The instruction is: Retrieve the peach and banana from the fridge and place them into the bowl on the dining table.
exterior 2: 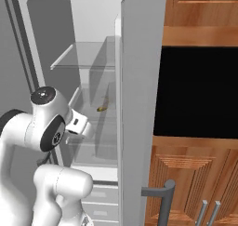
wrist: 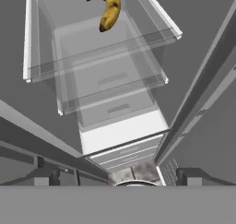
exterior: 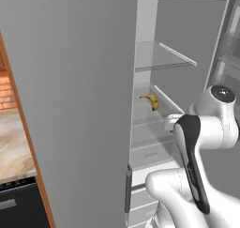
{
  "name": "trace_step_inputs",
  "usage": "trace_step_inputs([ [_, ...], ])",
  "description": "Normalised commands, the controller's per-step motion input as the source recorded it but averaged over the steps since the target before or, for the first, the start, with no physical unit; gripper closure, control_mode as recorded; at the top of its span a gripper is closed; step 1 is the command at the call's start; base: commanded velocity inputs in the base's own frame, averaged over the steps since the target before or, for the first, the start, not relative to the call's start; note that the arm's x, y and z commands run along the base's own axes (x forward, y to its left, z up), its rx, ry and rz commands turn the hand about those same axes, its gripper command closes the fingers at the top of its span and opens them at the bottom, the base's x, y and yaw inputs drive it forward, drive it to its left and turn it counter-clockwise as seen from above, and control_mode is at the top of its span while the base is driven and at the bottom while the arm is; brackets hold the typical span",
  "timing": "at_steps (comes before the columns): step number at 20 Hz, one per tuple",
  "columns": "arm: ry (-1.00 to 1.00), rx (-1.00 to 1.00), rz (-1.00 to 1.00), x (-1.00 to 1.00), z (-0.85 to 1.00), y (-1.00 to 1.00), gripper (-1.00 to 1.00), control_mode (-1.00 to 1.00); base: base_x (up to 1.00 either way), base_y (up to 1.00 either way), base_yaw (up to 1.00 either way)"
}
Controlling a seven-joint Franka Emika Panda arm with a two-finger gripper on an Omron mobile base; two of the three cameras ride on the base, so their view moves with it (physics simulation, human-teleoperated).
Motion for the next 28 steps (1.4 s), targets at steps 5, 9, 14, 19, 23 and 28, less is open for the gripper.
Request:
trace_step_inputs([
  [5,0.00,0.00,0.00,0.25,0.00,0.00,-1.00,-1.00,0.00,0.00,0.00],
  [9,0.00,0.00,0.00,0.22,0.00,0.00,-1.00,-1.00,0.00,0.00,0.00],
  [14,0.00,0.00,0.00,0.27,0.00,-0.01,-1.00,-1.00,0.00,0.00,0.00],
  [19,0.00,0.00,0.01,0.31,0.00,-0.07,-1.00,-1.00,0.00,0.00,0.00],
  [23,0.00,0.00,0.08,0.34,0.00,-0.08,-1.00,-1.00,0.00,0.00,0.00],
  [28,0.00,0.00,0.09,0.31,-0.02,-0.06,-1.00,-1.00,0.00,0.00,0.00],
])
